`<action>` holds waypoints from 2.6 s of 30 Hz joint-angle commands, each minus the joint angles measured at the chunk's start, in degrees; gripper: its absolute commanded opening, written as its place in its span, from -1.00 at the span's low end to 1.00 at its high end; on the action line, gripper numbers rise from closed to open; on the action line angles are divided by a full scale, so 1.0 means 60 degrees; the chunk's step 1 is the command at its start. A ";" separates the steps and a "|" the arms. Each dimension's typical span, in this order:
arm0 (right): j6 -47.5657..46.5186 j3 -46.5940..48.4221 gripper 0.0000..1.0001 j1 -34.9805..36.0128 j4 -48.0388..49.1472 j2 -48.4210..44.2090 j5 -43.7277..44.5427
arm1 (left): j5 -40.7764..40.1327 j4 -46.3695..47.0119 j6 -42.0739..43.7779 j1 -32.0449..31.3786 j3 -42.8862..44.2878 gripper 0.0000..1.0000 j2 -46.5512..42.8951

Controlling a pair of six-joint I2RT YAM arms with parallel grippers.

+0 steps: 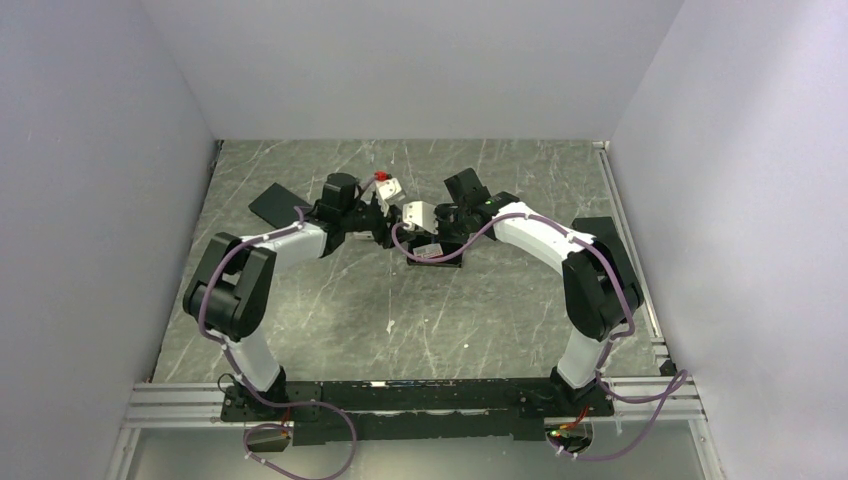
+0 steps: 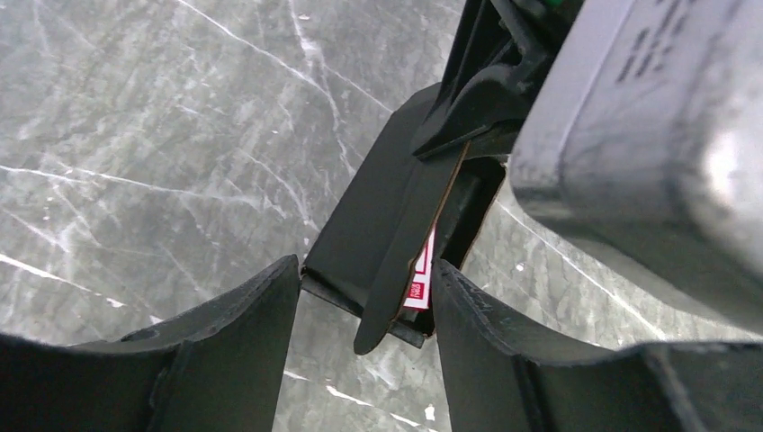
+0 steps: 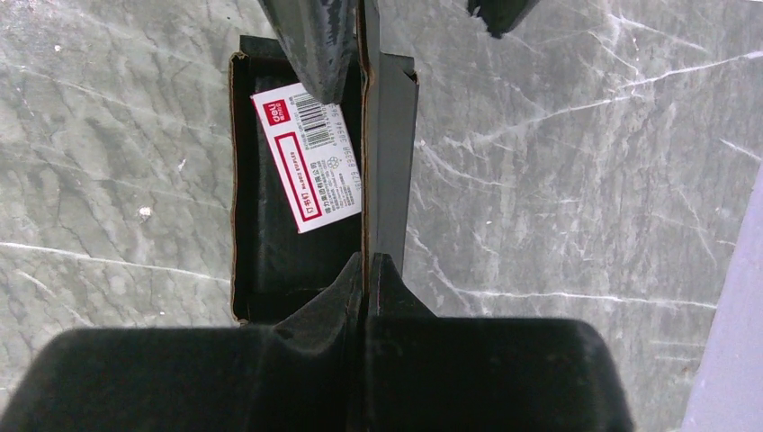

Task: Fold the paper box
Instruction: Close the paper box at the center of the board.

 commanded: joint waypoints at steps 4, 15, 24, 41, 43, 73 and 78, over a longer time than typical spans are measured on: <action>-0.0108 -0.0056 -1.00 0.0072 -0.0751 0.0215 0.0007 | 0.1096 -0.0164 0.0191 -0.0023 0.0629 0.02 0.0527; -0.0034 0.0030 -1.00 0.0096 -0.0824 0.0278 -0.0130 | 0.0348 0.0758 -0.0014 -0.0267 0.0207 -0.28 0.0490; 0.0031 0.0063 -1.00 0.0084 -0.0875 0.0311 -0.0251 | 0.0238 0.0597 0.0205 -0.0530 0.0257 -0.95 0.0584; 0.0637 0.0216 -0.45 -0.0072 -0.0838 0.0154 -0.0657 | -0.0565 0.0306 0.1023 -0.0748 -0.0205 -1.00 -0.0046; 0.0763 0.0231 -0.34 -0.0155 -0.0818 0.0057 -0.0832 | -0.0571 0.0258 0.1038 -0.0766 -0.0180 -1.00 -0.0053; 0.2153 -0.0052 0.58 -0.2868 -0.0303 -0.1886 -0.3767 | -0.0781 -0.0146 0.0920 -0.0799 -0.0014 -1.00 0.0005; 0.2046 -0.1919 0.61 -0.4115 0.1850 -0.2616 -0.5923 | -0.0802 -0.0179 0.0862 -0.0799 0.0029 -1.00 0.0020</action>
